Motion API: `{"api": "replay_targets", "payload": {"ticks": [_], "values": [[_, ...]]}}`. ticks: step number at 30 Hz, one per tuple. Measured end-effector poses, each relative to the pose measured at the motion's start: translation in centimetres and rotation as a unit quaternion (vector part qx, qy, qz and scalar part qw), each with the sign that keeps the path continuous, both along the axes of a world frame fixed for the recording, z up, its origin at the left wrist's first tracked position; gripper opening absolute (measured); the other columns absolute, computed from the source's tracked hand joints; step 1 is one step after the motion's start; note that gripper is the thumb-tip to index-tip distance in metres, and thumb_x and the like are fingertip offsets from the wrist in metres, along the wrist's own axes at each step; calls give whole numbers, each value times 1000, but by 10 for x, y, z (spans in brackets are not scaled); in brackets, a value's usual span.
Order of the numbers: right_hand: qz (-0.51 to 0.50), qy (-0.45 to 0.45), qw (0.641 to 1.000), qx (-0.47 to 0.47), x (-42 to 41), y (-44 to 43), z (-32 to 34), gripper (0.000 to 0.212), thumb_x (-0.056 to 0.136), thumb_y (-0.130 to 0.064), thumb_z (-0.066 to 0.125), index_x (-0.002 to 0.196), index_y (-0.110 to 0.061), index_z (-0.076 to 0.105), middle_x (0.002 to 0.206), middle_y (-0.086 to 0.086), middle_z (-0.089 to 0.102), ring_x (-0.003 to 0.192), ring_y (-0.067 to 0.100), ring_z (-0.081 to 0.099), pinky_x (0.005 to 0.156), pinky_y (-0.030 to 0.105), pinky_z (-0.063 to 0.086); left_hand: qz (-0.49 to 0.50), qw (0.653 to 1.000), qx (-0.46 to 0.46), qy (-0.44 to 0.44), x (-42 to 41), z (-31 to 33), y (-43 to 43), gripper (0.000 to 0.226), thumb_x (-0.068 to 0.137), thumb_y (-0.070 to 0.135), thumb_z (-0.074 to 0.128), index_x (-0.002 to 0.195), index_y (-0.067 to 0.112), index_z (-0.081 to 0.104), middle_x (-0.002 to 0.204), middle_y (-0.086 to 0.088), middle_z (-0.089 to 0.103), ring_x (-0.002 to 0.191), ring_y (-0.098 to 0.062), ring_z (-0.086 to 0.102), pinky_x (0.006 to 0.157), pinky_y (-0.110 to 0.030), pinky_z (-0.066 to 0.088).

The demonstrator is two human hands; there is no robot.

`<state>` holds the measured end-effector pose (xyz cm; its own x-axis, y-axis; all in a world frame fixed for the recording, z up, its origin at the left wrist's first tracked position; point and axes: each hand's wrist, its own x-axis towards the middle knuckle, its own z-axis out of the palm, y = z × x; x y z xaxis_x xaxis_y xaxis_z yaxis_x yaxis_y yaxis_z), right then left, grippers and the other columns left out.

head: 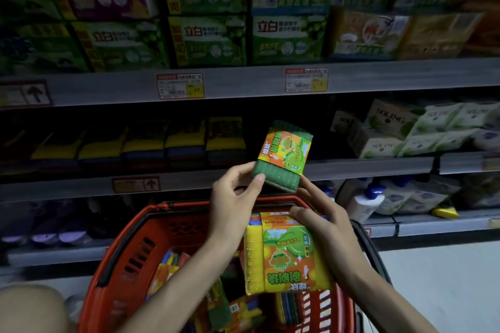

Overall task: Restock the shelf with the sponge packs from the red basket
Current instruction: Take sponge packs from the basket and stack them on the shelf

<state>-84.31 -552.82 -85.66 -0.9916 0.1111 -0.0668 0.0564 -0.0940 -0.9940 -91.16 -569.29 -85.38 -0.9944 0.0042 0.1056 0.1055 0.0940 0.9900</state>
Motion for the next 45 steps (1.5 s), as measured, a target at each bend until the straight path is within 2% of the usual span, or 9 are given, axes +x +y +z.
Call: {"api": "replay_targets", "payload": {"ticks": [9,12,14,19,28,32,36,39,45], "values": [[-8,17,1000,13,-36,6,-6,70,78,-25,70,146,-38,54,138,-16,65,118,17,69,85,32,58,-60,996,-14,-61,-20,5,0,43,101,32,63,143,31,60,140,15,57,123,5,56,96,-11,45],[3,22,1000,12,-47,10,-9,74,79,-24,70,149,-35,51,144,-15,60,118,14,68,83,28,59,-83,992,18,-90,-19,3,2,52,99,38,64,149,37,52,122,22,70,116,7,63,103,-21,48],[9,25,999,33,-53,10,-13,76,78,-30,72,150,-39,49,150,-15,54,128,9,62,94,34,57,-80,991,37,-97,-19,1,3,55,99,37,64,152,35,49,109,30,72,113,11,64,108,-26,48],[14,24,998,56,-62,6,-21,80,72,-43,74,148,-38,47,151,-14,51,136,-5,49,106,30,47,-76,990,59,-104,-22,-5,4,64,95,48,64,153,30,46,154,7,51,139,-5,50,118,-30,40],[0,26,995,96,-76,5,-22,96,64,-57,71,152,-33,41,153,-16,46,139,-7,42,106,21,39,-78,990,67,-98,-33,-9,6,51,82,74,55,126,49,60,139,12,64,132,-3,56,116,-47,43],[9,19,995,101,-83,7,-20,79,75,-37,70,149,-28,44,137,-20,53,111,-26,52,82,4,46,-81,990,62,-98,-36,-10,11,19,95,62,54,107,57,67,119,20,71,124,1,61,108,-35,50],[4,15,992,126,-89,9,-19,78,84,-29,72,155,-22,40,143,-13,51,98,-35,50,75,-3,43,-77,991,48,-96,-34,-9,13,19,93,56,49,108,52,59,120,18,67,117,2,65,91,-21,55],[0,17,991,132,-90,10,-18,73,92,-20,73,156,-24,38,142,-12,51,100,-34,50,76,-2,43,-61,993,59,-87,-34,-6,14,24,88,61,48,109,53,57,124,10,68,118,-2,64,97,-30,56],[8,0,993,121,-93,10,-14,83,75,-39,69,153,-27,42,151,-9,51,105,-31,50,78,3,47,-40,994,64,-82,-34,0,15,19,94,59,48,105,53,61,124,4,70,115,-6,67,104,-46,54]]}}
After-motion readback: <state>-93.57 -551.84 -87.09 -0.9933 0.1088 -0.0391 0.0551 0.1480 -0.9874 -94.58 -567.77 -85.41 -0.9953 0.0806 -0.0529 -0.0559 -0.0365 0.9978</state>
